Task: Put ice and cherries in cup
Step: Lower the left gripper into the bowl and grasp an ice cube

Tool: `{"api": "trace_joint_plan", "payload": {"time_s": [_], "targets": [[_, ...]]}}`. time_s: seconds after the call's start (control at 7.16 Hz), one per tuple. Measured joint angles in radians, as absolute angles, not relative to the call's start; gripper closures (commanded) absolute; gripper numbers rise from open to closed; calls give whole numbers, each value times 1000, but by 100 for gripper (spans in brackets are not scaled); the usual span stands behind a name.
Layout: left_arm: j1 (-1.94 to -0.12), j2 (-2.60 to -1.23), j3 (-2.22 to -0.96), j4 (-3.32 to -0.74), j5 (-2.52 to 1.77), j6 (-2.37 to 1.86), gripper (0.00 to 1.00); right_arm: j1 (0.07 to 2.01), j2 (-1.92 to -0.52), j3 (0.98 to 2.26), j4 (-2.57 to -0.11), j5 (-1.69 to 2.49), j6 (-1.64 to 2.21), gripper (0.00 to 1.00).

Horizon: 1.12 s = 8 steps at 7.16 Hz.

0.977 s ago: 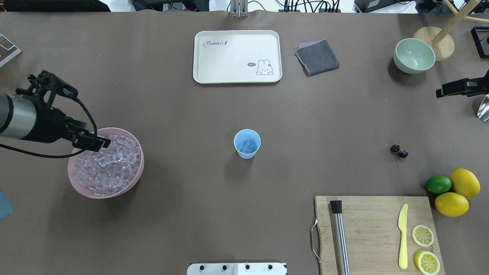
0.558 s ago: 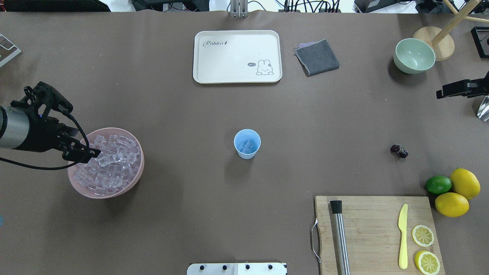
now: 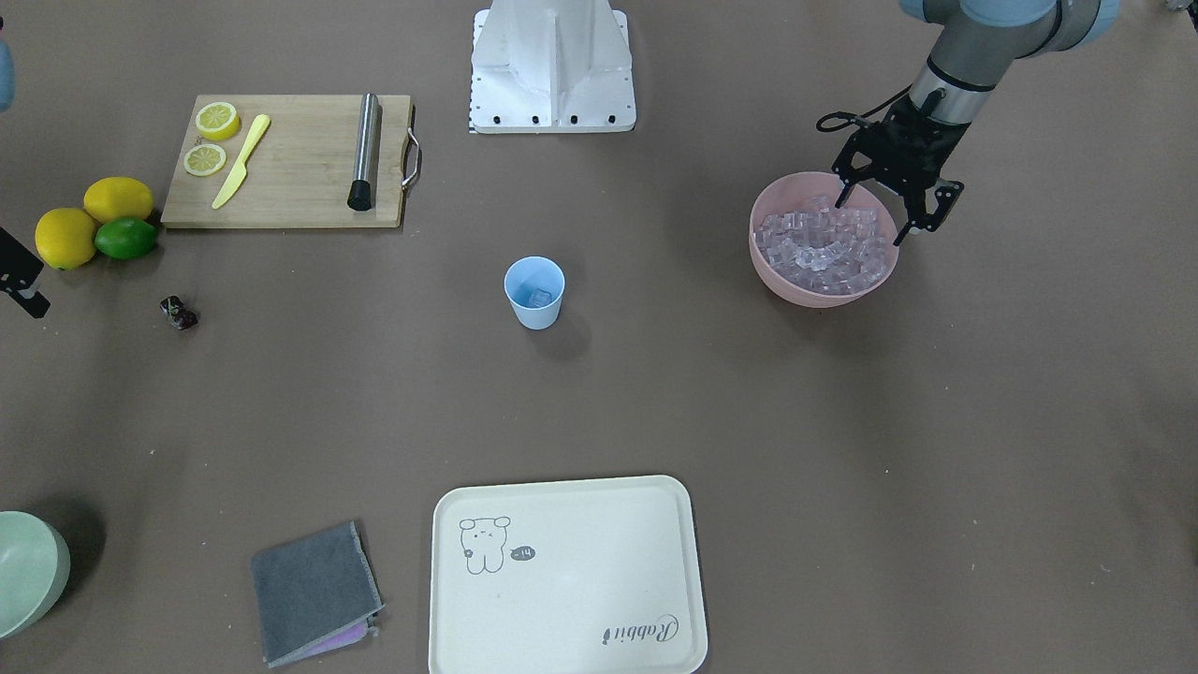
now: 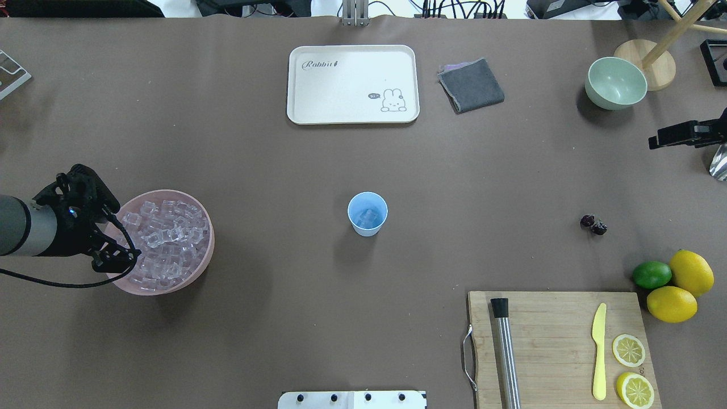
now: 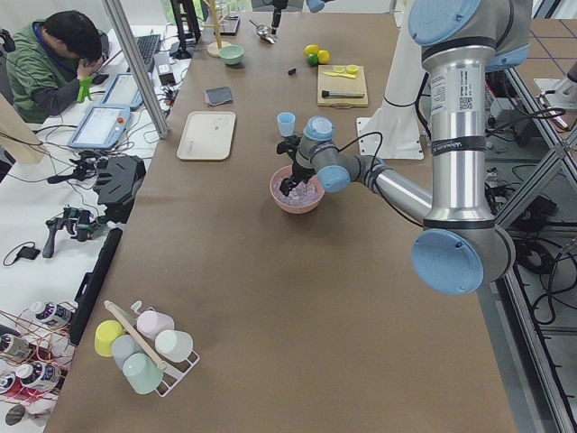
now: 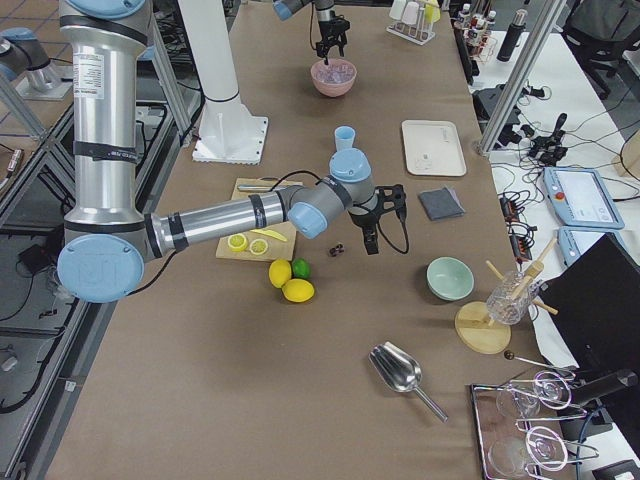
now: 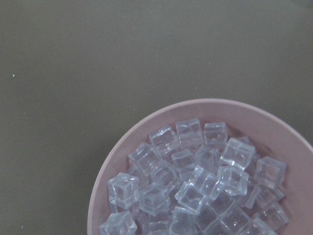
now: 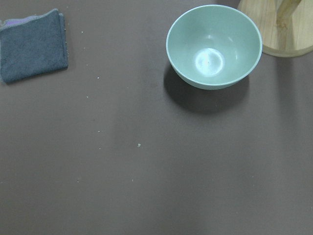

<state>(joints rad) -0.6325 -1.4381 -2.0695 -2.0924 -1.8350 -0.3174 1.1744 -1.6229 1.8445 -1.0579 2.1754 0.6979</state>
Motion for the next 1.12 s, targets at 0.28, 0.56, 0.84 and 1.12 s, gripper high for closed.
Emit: {"api": "trace_joint_plan", "payload": {"time_s": [0.28,0.56,0.84,1.12], "targets": [[-606,-1416,-2070,-2092,-1813,-308,19,1172,-1622,1844,-1058,2175,698,0],[-589,-1411,-2069,-2092,-1811,-307,22,1170,-1622,1844,-1058,2174,698,0],[-571,-1411,-2069,-2092,-1806,-307,23,1169,-1621,1842,-1057,2174,698,0],[-558,-1411,-2068,-2088,-1800,-307,24,1169,-1621,1840,-1058,2174,698,0]]}}
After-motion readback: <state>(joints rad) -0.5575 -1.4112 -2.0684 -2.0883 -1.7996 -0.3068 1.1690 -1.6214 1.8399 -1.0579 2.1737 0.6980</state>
